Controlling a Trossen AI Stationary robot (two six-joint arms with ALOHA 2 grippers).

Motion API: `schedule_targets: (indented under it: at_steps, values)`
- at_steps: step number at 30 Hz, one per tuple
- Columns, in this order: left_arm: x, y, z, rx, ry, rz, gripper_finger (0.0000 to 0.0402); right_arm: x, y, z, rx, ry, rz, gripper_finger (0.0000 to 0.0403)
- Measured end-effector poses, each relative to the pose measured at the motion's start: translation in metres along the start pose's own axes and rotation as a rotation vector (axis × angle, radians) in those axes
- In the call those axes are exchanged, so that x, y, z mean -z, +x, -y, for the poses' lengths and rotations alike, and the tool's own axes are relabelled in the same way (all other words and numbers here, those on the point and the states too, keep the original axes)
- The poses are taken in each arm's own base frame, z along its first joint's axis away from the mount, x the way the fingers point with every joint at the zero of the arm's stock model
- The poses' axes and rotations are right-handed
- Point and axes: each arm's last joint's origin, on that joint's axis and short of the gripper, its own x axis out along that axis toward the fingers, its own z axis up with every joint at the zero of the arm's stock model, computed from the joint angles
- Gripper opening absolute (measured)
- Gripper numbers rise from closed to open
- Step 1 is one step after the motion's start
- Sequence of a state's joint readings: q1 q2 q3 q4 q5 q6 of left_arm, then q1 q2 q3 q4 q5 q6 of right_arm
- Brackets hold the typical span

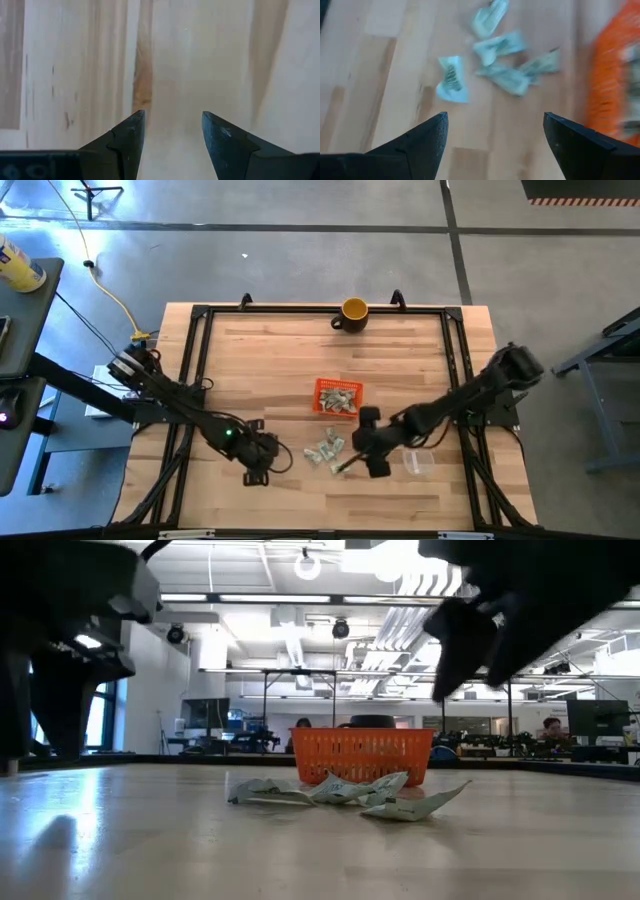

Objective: Pick and place items into bin
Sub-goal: Put the light green stevia packet into the orange bin

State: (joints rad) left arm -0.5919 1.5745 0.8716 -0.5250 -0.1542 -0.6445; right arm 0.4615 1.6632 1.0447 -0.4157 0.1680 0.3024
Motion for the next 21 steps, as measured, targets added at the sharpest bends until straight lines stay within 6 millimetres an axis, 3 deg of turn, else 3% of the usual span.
schedule_targets:
  at_steps: [4,8,14,21]
  values:
    - [0.012,-0.001,-0.007,-0.015,0.025,-0.008,0.0229,0.0,0.029,-0.026,-0.01,0.026,-0.085,0.0317]
    - [0.016,-0.007,-0.006,-0.015,0.057,0.022,0.0229,-0.017,0.042,-0.043,0.091,-0.001,-0.071,0.0317]
    - [0.025,-0.011,0.002,-0.059,0.142,0.045,0.0229,-0.018,0.072,-0.051,0.082,-0.036,-0.219,0.0316]
    - [0.031,-0.012,0.006,-0.077,0.148,0.038,0.0229,-0.028,0.079,-0.048,0.077,-0.006,-0.238,0.0276]
